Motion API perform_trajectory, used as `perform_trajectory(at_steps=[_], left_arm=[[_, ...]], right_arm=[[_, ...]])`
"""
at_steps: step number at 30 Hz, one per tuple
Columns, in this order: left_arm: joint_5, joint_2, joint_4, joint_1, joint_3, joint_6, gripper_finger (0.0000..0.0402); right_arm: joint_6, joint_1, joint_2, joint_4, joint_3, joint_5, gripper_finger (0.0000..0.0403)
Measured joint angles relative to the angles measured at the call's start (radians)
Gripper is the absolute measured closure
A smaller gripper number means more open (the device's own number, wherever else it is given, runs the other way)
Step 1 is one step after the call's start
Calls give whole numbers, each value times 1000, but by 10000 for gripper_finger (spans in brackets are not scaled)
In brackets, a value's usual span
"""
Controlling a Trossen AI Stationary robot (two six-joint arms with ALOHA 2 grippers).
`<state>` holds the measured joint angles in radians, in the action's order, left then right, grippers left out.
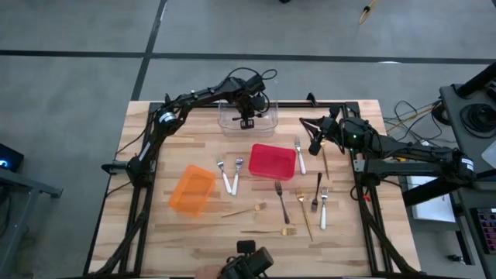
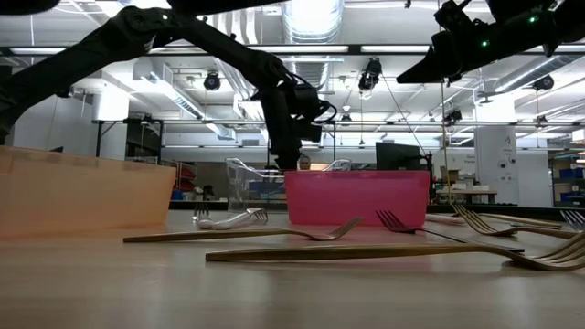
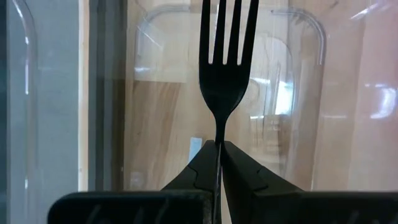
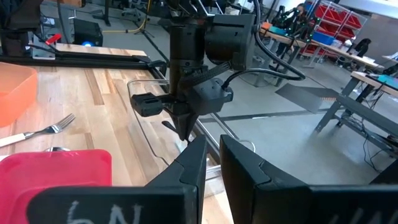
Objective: Sort silverware by color (type)
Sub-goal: Put the black fork into the transparent bin
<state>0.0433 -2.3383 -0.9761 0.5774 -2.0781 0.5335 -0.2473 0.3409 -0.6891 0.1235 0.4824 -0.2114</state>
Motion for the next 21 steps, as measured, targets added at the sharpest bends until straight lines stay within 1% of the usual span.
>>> perform_trajectory(at_steps=[9,18,21], left_arm=[[-5,0,5,0,58,0,402],[-11,0,10,0,59,6,402],[-31,0,29,0,64,7,402]], right_arm=[[-7,0,0,-1,0,0,365],[-7,0,0,-8,0,0,365],[-7,0,0,-8,0,0,365]])
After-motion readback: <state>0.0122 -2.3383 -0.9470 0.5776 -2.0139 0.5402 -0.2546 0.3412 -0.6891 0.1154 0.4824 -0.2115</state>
